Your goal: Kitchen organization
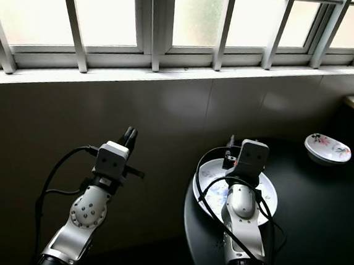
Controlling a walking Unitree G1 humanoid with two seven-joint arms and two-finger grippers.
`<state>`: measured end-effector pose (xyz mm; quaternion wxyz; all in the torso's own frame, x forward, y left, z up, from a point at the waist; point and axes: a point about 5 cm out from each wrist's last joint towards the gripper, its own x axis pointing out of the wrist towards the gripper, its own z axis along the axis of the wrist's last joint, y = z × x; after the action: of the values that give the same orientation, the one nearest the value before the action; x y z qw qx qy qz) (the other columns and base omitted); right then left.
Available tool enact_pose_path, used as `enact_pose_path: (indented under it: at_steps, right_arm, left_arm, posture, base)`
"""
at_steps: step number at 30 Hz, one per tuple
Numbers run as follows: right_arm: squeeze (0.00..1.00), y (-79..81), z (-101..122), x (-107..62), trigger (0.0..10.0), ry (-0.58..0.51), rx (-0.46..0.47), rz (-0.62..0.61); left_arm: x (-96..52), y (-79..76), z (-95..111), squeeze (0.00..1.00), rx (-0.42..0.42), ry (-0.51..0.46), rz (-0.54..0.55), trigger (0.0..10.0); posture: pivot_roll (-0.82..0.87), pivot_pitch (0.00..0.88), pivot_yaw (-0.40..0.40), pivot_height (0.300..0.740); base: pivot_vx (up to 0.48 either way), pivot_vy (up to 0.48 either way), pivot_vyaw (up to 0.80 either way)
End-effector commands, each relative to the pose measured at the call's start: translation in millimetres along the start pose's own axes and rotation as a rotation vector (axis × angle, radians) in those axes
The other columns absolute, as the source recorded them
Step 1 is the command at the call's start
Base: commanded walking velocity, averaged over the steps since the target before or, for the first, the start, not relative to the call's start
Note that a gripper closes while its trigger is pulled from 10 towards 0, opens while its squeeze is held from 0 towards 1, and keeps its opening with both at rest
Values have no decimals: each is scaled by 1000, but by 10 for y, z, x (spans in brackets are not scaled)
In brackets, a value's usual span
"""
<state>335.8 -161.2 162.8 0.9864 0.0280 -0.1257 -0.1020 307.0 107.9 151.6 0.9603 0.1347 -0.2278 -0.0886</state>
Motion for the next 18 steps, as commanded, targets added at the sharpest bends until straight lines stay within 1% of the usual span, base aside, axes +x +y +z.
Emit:
enact_pose_path:
  at_steps: [1, 7, 8, 13, 15, 17, 18]
  right_arm:
    - [0, 18, -6, 11, 10000, 13, -1, -12]
    - [0, -43, -107, 3, 10000, 70, -33, -43]
    - [0, -43, -107, 3, 10000, 70, -33, -43]
    - [0, -86, -215, -4, 10000, 146, -7, -63]
    - [0, -84, -252, -4, 10000, 172, 4, -57]
    - [0, -57, -292, 3, 10000, 211, 19, -27]
    - [0, -15, -317, 7, 10000, 233, 36, 10]
  left_arm:
    - [-4, 52, -18, 0, 12, 7, 8, 10000]
    - [-10, 49, -27, 0, 12, 12, 5, 10000]
    - [-10, 49, -27, 0, 12, 12, 5, 10000]
    - [-15, 42, -32, 0, 9, 16, 5, 10000]
    - [-15, 41, -33, 0, 9, 17, 4, 10000]
    - [-13, 41, -37, 0, 9, 20, 4, 10000]
    - [-12, 43, -40, 0, 10, 21, 4, 10000]
  posture:
    - [27, 0, -5, 740]
    - [26, 0, -3, 740]
    - [26, 0, -3, 740]
    - [25, 0, -2, 740]
    - [25, 0, -2, 740]
    - [25, 0, -2, 740]
    - [23, 0, -1, 740]
  base:
    - [0, 0, -775]
    - [0, 0, -775]
    - [0, 0, -775]
    - [0, 0, -769]
    - [0, 0, -756]
    - [0, 0, -694]
    - [0, 0, 0]
